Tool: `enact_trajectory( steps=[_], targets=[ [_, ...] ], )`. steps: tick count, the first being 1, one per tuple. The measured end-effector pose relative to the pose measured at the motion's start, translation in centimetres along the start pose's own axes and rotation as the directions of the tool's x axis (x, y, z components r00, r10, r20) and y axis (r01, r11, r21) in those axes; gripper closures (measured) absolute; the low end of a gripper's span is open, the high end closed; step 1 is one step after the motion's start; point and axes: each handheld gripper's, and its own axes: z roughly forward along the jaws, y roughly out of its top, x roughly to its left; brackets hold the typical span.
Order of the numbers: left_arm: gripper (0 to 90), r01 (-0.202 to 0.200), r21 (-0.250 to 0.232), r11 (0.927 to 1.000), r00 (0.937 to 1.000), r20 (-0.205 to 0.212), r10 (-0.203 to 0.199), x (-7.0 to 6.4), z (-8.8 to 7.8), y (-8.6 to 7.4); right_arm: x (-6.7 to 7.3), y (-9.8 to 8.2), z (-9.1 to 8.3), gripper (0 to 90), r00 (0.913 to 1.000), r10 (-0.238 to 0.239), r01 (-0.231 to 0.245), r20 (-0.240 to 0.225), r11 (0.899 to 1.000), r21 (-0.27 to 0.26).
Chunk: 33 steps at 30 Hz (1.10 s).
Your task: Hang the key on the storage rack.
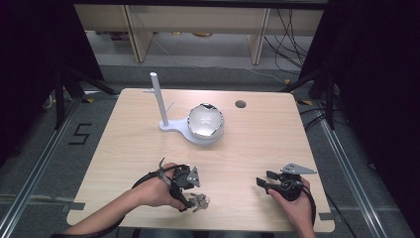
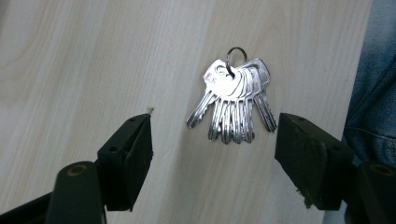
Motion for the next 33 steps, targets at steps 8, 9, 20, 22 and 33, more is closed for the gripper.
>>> enact_trajectory(
  steps=[8,9,20,22,33],
  targets=[
    [27.0,-0.031,0.074,0.9967,0.9989,0.037,0.029,0.2,1.0,1.3,0.0,0.0,0.1,41.7,1.0000,0.000,0.000,-0.008,1.000,-0.007],
    [27.0,-0.032,0.081,0.9962,0.9988,0.041,0.029,0.2,1.1,1.3,0.1,0.0,0.0,41.7,0.9999,0.007,-0.007,-0.010,1.000,0.010],
    [26.4,-0.042,0.190,0.9809,0.9955,0.091,0.025,-0.4,3.2,3.0,-0.2,0.1,0.3,41.1,0.9994,-0.035,0.035,-0.002,0.999,0.015],
    [26.4,-0.044,0.192,0.9804,0.9951,0.096,0.025,-0.8,3.6,3.2,-0.2,0.1,0.2,41.1,0.9992,-0.040,0.040,-0.007,0.999,0.010],
    [30.9,-0.037,0.234,0.9714,0.9961,0.086,0.017,-0.8,4.4,3.6,0.1,0.0,0.3,41.0,0.9998,0.012,-0.011,-0.019,1.000,0.029]
  ],
)
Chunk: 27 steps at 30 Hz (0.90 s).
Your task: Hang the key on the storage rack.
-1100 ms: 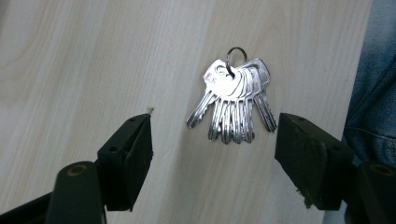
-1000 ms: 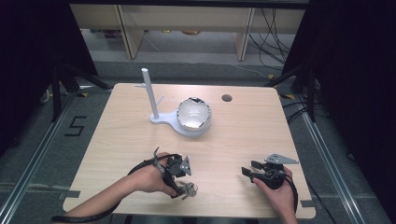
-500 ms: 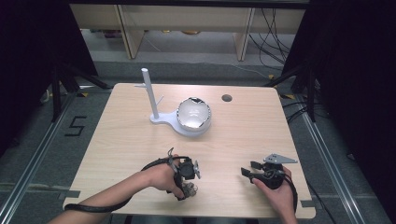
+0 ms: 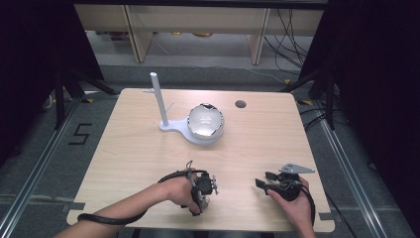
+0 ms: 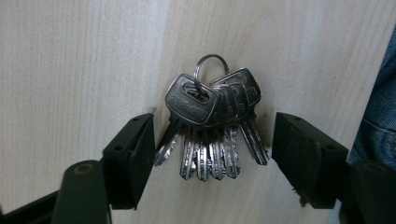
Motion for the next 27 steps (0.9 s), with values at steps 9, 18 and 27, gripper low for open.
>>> enact_trajectory(
  steps=[9,18,27],
  targets=[
    [47.1,-0.001,0.043,0.9991,0.9998,-0.020,0.001,-0.6,-0.1,0.0,0.0,0.1,-0.1,41.1,0.9999,-0.014,0.014,0.000,1.000,0.020],
    [74.0,-0.003,0.042,0.9991,0.9998,-0.020,0.004,-1.4,-0.2,-0.3,0.0,0.0,0.0,41.1,0.9997,-0.024,0.024,-0.005,1.000,0.000],
    [72.8,-0.044,0.068,0.9967,0.9984,-0.031,0.046,-1.2,-0.3,-0.5,-0.3,0.1,0.1,41.2,0.9985,-0.054,0.054,-0.001,0.999,0.005]
  ],
)
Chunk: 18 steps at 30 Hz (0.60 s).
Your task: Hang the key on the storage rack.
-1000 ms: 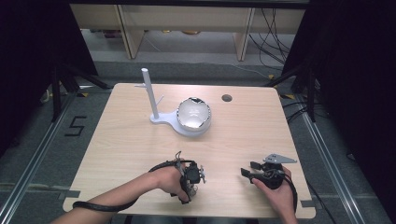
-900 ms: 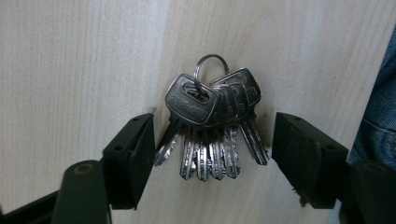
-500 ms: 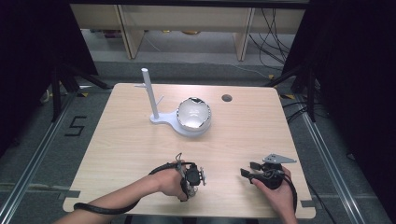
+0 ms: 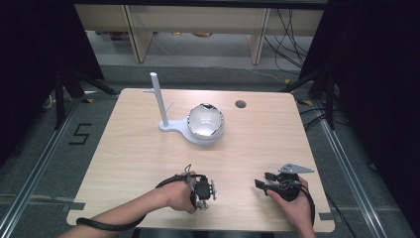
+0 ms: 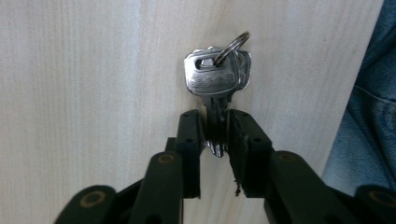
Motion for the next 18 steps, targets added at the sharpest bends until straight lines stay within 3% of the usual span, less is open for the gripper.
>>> enact_trajectory(
  steps=[3,7,9,11,12,15,16,18],
  targets=[
    [76.3,-0.005,0.000,1.0000,0.9999,0.013,0.005,-0.1,0.0,0.0,0.0,0.0,0.0,41.2,0.9998,0.014,-0.014,-0.014,1.000,0.009],
    [83.0,-0.039,-0.018,0.9991,0.9991,-0.015,0.039,-0.3,0.0,0.0,0.0,0.0,0.0,41.1,1.0000,0.003,-0.003,-0.008,1.000,0.003],
    [83.2,-0.039,-0.030,0.9988,0.9991,-0.017,0.038,-0.4,0.0,-0.2,0.0,0.0,0.0,41.1,1.0000,0.005,-0.005,-0.006,1.000,0.009],
    [83.3,-0.033,-0.028,0.9991,0.9994,0.008,0.034,-0.2,-0.1,-0.5,0.0,0.0,0.0,41.1,0.9998,0.016,-0.016,-0.016,1.000,0.014],
    [83.3,-0.017,-0.040,0.9990,0.9997,0.018,0.018,-0.1,-0.1,-0.7,0.3,-0.1,0.0,41.2,0.9985,0.052,-0.051,-0.018,0.998,0.023],
    [83.4,-0.019,-0.040,0.9990,0.9998,0.006,0.019,0.2,-0.6,-1.0,0.0,0.0,0.0,41.2,0.9997,0.018,-0.017,-0.016,1.000,0.015],
    [83.4,-0.015,-0.043,0.9990,0.9999,0.002,0.015,0.3,-0.7,-1.2,0.4,-0.1,0.0,41.1,0.9983,0.056,-0.056,-0.017,0.998,0.024],
    [83.5,-0.009,-0.048,0.9988,0.9999,-0.005,0.009,0.6,-1.2,-1.5,0.3,-0.1,0.0,41.1,0.9988,0.044,-0.044,-0.019,0.999,0.019]
  ],
)
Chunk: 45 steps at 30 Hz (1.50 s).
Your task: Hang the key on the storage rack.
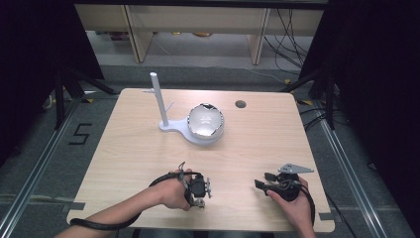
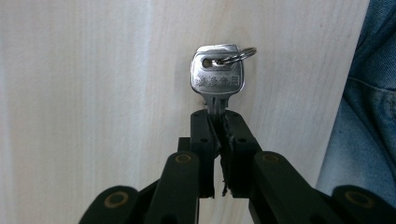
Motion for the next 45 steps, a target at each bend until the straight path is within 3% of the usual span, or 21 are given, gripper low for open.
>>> enact_trajectory(
  steps=[4,5,6,9,13,18,23,26,30,32,33,36,37,39,40,41,42,45],
  targets=[
    [83.6,0.026,-0.027,0.9993,0.9992,-0.029,-0.027,0.7,-1.2,-0.9,-0.1,0.0,0.0,41.2,0.9999,-0.013,0.013,0.008,1.000,-0.009],
    [83.7,0.038,-0.034,0.9987,0.9984,-0.040,-0.040,0.8,-1.5,-1.1,-0.3,0.0,0.0,41.2,0.9991,-0.039,0.040,0.014,0.999,-0.011],
    [83.6,0.039,-0.040,0.9984,0.9978,-0.053,-0.041,1.1,-1.8,-1.4,-0.2,0.0,0.0,41.3,0.9997,-0.024,0.024,0.005,1.000,0.001],
    [83.7,0.085,-0.071,0.9939,0.9941,-0.062,-0.089,1.6,-2.8,-2.2,-0.2,0.0,0.0,41.3,0.9993,-0.036,0.036,0.012,0.999,-0.011],
    [83.7,0.127,-0.091,0.9877,0.9872,-0.084,-0.135,2.5,-4.1,-3.3,-0.2,0.0,0.0,41.3,0.9993,-0.035,0.035,0.011,0.999,-0.010],
    [83.6,0.183,-0.101,0.9780,0.9721,-0.130,-0.195,4.2,-5.9,-4.7,-0.2,0.0,0.0,41.3,0.9993,-0.036,0.036,0.012,0.999,-0.010],
    [83.6,0.236,-0.108,0.9657,0.9475,-0.195,-0.253,6.1,-7.6,-6.3,-0.2,0.0,0.0,41.3,0.9993,-0.034,0.034,0.011,0.999,-0.010],
    [83.6,0.271,-0.116,0.9555,0.9293,-0.227,-0.291,7.4,-8.5,-7.3,-0.2,0.0,0.0,41.4,0.9994,-0.034,0.034,0.008,0.999,-0.010],
    [83.6,0.279,-0.128,0.9518,0.9173,-0.258,-0.303,9.0,-9.8,-8.4,-0.2,0.0,0.1,41.3,0.9992,-0.037,0.037,0.014,0.999,-0.011],
    [83.6,0.312,-0.141,0.9394,0.9030,-0.263,-0.340,9.2,-10.2,-8.8,-0.2,0.0,0.1,41.4,0.9993,-0.036,0.037,0.013,0.999,-0.010],
    [83.6,0.313,-0.143,0.9389,0.9016,-0.266,-0.341,9.3,-10.4,-8.9,-0.2,0.0,0.0,41.4,0.9993,-0.035,0.035,0.012,0.999,-0.010],
    [83.6,0.333,-0.158,0.9295,0.8860,-0.285,-0.366,10.0,-11.3,-9.4,-0.2,0.0,0.0,41.4,0.9993,-0.036,0.036,0.013,0.999,-0.010],
    [83.6,0.328,-0.164,0.9304,0.8824,-0.299,-0.364,10.4,-11.6,-9.6,-0.2,0.0,0.1,41.4,0.9992,-0.037,0.037,0.016,0.999,-0.011],
    [83.6,0.348,-0.174,0.9212,0.8697,-0.307,-0.386,10.8,-12.0,-10.0,-0.2,0.0,0.1,41.4,0.9992,-0.037,0.037,0.016,0.999,-0.010],
    [83.6,0.345,-0.175,0.9220,0.8674,-0.315,-0.385,11.2,-12.2,-10.2,-0.2,0.0,0.1,41.4,0.9992,-0.037,0.037,0.017,0.999,-0.010],
    [83.6,0.360,-0.182,0.9152,0.8579,-0.321,-0.401,11.4,-12.4,-10.4,-0.2,0.0,0.0,41.4,0.9992,-0.037,0.037,0.013,0.999,-0.010],
    [83.6,0.359,-0.181,0.9155,0.8565,-0.326,-0.401,11.7,-12.6,-10.5,-0.2,0.0,0.0,41.4,0.9993,-0.036,0.036,0.013,0.999,-0.010],
    [83.6,0.380,-0.198,0.9035,0.8382,-0.339,-0.427,12.6,-13.5,-11.1,-0.2,0.0,0.0,41.4,0.9994,-0.034,0.034,0.011,0.999,-0.010]
  ],
)
